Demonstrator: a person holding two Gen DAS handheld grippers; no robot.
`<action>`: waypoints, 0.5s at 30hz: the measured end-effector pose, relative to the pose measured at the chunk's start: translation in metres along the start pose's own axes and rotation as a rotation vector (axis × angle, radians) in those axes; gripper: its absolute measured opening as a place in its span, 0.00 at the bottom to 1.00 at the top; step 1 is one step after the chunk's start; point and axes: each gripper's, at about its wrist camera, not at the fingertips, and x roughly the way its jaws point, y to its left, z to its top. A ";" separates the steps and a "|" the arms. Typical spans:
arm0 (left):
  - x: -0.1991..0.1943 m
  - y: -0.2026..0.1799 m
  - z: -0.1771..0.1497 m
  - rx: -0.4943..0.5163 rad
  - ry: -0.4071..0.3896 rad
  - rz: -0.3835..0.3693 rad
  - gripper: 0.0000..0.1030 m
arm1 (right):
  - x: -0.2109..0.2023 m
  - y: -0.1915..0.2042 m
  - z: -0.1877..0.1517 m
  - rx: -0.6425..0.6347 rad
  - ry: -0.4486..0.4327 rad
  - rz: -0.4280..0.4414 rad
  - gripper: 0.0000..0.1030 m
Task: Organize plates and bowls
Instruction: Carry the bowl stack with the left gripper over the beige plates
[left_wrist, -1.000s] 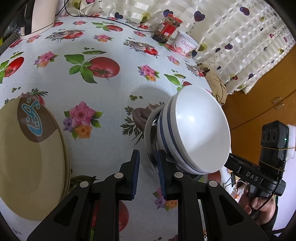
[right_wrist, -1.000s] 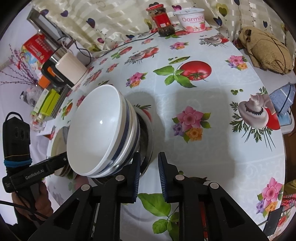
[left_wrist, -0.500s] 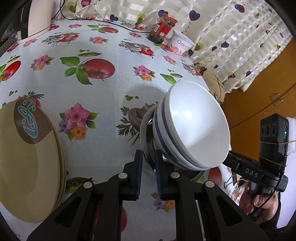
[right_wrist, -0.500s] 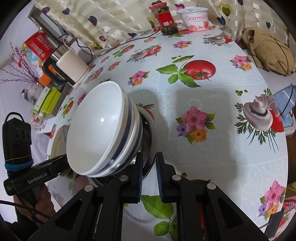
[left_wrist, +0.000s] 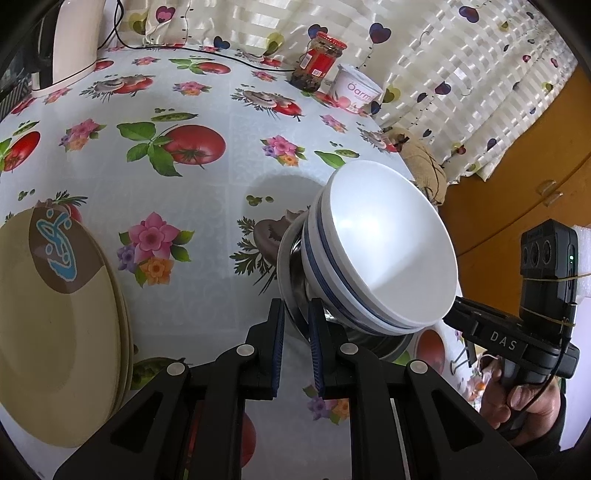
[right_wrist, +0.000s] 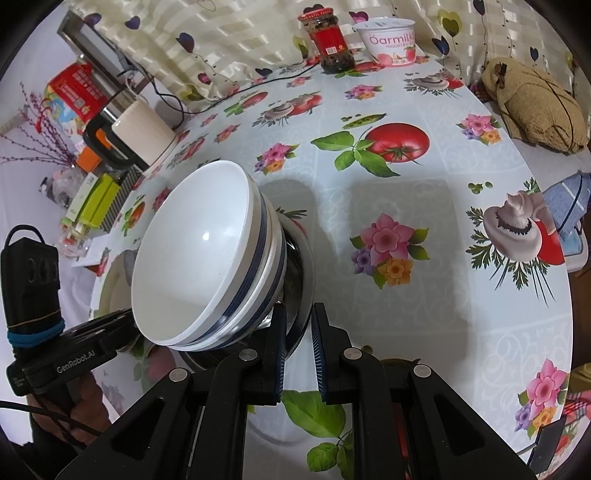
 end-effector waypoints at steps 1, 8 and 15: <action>0.000 0.000 0.000 -0.001 -0.001 -0.002 0.13 | 0.000 0.000 0.000 -0.001 -0.001 0.000 0.13; -0.004 0.000 0.000 0.001 -0.012 0.002 0.13 | -0.002 -0.001 0.001 -0.001 -0.007 0.001 0.13; -0.013 0.000 0.003 0.002 -0.038 0.010 0.13 | -0.004 0.005 0.003 -0.016 -0.015 0.000 0.13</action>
